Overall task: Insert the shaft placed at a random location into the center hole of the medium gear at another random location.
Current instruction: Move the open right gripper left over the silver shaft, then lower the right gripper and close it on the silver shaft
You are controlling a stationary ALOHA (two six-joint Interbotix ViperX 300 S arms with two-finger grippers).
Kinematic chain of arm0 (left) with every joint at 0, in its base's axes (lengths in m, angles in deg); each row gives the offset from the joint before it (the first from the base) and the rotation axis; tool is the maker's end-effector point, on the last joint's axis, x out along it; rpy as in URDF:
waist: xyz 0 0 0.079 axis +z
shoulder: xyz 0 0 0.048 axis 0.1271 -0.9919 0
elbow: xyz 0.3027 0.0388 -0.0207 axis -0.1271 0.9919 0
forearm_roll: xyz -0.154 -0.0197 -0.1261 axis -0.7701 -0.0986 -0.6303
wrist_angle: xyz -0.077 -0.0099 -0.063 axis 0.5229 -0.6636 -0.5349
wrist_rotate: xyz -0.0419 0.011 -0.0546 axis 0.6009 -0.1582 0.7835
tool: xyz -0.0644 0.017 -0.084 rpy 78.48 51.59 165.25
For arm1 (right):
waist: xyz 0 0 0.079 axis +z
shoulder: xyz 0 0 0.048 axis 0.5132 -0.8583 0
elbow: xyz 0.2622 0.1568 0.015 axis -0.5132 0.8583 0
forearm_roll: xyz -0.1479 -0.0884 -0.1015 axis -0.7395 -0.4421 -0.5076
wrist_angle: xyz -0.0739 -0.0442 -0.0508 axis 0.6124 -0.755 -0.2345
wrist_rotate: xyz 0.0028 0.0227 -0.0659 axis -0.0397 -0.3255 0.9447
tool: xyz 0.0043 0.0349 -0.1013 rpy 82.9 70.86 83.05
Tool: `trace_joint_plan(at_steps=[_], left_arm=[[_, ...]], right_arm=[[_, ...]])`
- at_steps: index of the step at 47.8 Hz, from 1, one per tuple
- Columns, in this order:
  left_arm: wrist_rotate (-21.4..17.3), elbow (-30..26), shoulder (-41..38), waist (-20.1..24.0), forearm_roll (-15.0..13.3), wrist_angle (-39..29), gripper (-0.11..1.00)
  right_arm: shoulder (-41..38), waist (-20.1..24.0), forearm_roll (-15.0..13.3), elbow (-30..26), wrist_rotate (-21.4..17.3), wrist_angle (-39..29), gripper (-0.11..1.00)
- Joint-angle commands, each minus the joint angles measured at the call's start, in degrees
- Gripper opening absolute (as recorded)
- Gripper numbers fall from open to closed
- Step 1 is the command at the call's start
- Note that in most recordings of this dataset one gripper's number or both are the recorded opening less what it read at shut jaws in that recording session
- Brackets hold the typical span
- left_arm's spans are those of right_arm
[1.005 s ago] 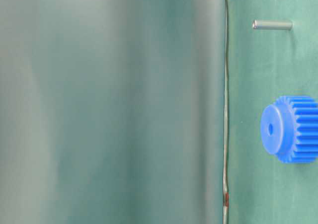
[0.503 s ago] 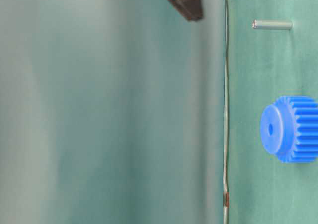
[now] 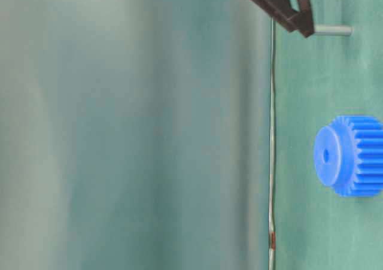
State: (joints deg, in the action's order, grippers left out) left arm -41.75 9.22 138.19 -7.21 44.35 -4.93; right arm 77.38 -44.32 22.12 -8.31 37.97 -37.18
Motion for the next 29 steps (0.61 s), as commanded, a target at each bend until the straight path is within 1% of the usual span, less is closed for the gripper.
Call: trace_joint_plan(at_steps=[1,12,16,18,19,21,26,29], left_arm=[[0.00,-1.41,-0.18,0.00,0.09,0.18,0.00],[0.09,-1.41,-0.18,0.00,0.09,-0.26,0.00],[0.09,-1.41,-0.18,0.00,0.09,-0.26,0.00],[0.09,-1.41,-0.18,0.00,0.09,-0.26,0.00],[0.09,-1.41,-0.18,0.00,0.09,-0.26,0.00],[0.09,-1.41,-0.18,0.00,0.09,-0.26,0.00],[0.18,-1.41,-0.18,0.00,0.09,-0.26,0.00],[0.09,-1.41,-0.18,0.00,0.09,-0.35,0.00]], right_arm=[[-0.18,-0.26,0.26,-0.97,-0.35,0.97,0.83],[-0.62,-0.26,0.26,-1.14,-0.35,1.58,0.79],[-0.79,-0.26,0.26,-1.41,-0.35,1.41,0.75],[-0.97,-0.26,0.44,-1.67,-0.35,1.23,0.71],[-1.05,-0.35,0.53,-1.76,-0.35,1.05,0.68],[-1.23,-0.35,0.53,-1.93,-0.35,0.62,0.59],[-1.32,-0.35,0.53,-2.20,-0.35,-0.53,0.29],[-1.32,-0.35,0.53,-2.20,-0.35,-0.88,0.14]])
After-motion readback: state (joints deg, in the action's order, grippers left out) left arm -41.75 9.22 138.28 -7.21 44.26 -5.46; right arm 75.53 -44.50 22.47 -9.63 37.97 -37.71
